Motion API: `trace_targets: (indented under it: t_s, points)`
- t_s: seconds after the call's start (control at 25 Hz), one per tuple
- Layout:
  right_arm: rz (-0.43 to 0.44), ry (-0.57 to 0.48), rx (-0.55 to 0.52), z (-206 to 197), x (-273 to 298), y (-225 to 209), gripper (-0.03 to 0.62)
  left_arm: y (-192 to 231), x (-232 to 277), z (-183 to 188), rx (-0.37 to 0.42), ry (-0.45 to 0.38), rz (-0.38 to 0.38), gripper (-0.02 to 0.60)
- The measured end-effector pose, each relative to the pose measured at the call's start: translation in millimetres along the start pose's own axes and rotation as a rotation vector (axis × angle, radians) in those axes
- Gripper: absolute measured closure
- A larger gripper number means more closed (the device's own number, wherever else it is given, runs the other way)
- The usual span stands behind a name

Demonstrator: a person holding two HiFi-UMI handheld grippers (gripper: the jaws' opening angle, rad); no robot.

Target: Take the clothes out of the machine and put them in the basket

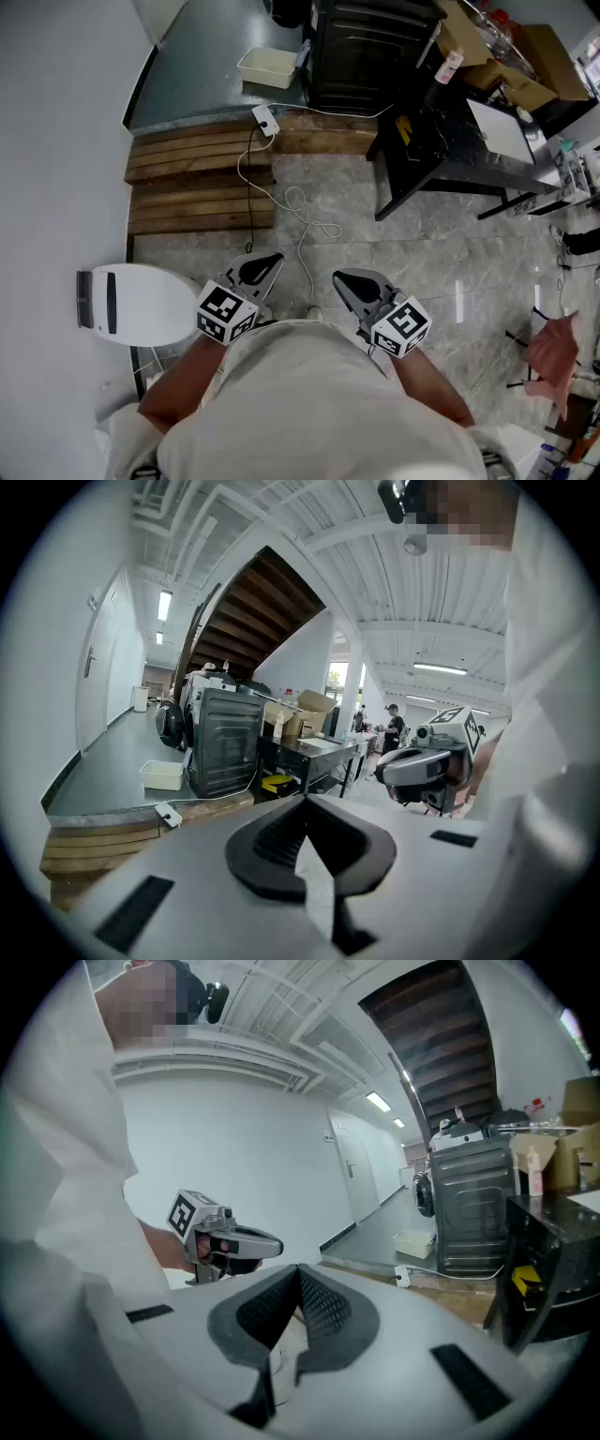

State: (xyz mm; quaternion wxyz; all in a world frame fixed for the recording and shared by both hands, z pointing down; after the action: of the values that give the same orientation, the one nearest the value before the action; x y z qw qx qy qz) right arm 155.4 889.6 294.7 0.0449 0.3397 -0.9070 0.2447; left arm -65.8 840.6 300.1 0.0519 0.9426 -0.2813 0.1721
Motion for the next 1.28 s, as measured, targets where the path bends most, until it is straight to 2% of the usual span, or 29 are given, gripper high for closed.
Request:
trace_targets:
  t_s: [0.4,0.68,0.88,0.92,1.0,1.12,1.28]
  points:
    - [0.078,0.015,0.001,-4.8,-33.1,-46.0,0.591,-34.3,30.8,17.0,-0.003,0.009,0.084,0.583]
    - [0.128,0.022,0.001,-6.8,-20.9,-61.2,0.591,-33.4,30.3,17.0,-0.033,0.027,0.137,0.581]
    - [0.134,0.030,-0.008,-0.5,12.2,-64.8,0.584,-5.8,28.2,8.5,-0.053,0.011,0.146,0.574]
    - [0.133,0.034,-0.006,1.0,21.1,-64.8,0.576,3.1,27.5,6.1,-0.056,0.009,0.148,0.558]
    - [0.132,0.043,-0.004,4.2,40.1,-62.9,0.553,23.2,25.4,0.9,-0.070,0.004,0.151,0.461]
    - [0.128,0.080,-0.018,8.5,73.1,-60.9,0.517,57.1,21.2,-6.7,-0.088,-0.018,0.155,0.438]
    - [0.114,0.128,-0.017,16.7,124.0,-55.7,0.514,108.8,8.6,-18.9,-0.109,-0.031,0.139,0.431]
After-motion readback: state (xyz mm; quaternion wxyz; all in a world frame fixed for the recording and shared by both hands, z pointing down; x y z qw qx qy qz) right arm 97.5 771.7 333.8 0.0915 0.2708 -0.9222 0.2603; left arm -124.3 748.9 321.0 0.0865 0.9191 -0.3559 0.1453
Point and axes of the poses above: the fingertips, and each gripper's own axes: x forward along the fingers, y to its left, z out of its top, the point moved 8 cm from there along -x, backward along the fingers, and after that the axes turned 12 degrees about x, right-handed, at the moved point
